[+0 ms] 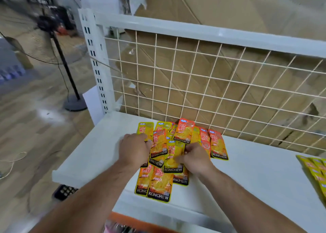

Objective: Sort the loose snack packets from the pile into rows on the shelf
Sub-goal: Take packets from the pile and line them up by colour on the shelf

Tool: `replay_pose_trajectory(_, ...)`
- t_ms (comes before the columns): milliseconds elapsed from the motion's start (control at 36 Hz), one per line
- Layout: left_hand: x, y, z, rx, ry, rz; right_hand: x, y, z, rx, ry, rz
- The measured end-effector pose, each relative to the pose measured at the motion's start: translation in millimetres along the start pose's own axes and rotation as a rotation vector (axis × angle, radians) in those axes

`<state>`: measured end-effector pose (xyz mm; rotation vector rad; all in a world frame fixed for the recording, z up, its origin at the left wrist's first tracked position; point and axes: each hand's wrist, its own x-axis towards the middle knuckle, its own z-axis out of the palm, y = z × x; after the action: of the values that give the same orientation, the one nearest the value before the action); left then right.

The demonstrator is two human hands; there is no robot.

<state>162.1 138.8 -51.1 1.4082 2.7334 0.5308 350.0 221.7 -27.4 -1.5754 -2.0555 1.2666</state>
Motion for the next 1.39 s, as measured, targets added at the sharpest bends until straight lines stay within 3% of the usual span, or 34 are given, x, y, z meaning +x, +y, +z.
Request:
replay_pose_trajectory(139, 0.8, 3.4, -2.2, -0.063, 0.021, -0.062, -6.6, 8.2, -5.4, 0.051, -0.028, 0.005)
replay_pose_trajectory(250, -1.8, 10.9, -7.0, -0.283, 0.068, -0.166, -8.0, 17.6, -10.3, 0.12, -0.065, 0.024)
replay_pose_trajectory(361, -6.6, 20.8, -16.1, -0.541, 0.101, -0.381, -12.7, 22.9, -18.4, 0.203, -0.142, 0.041)
replay_pose_trajectory(611, -32.8, 42.1, -32.3, -0.772, 0.145, -0.539, -23.7, 32.8, -44.4, 0.288, -0.247, -0.057)
replay_pose_trajectory(972, -147.2, 155.4, -15.5, -0.97, -0.234, -0.401, -63.7, 94.6, -114.1, 0.32, -0.288, -0.13)
replay_pose_trajectory(1389, -197.9, 232.7, 14.6, -1.09, -0.345, -0.372, -104.3, 169.6, -178.8, 0.359, -0.15, -0.068)
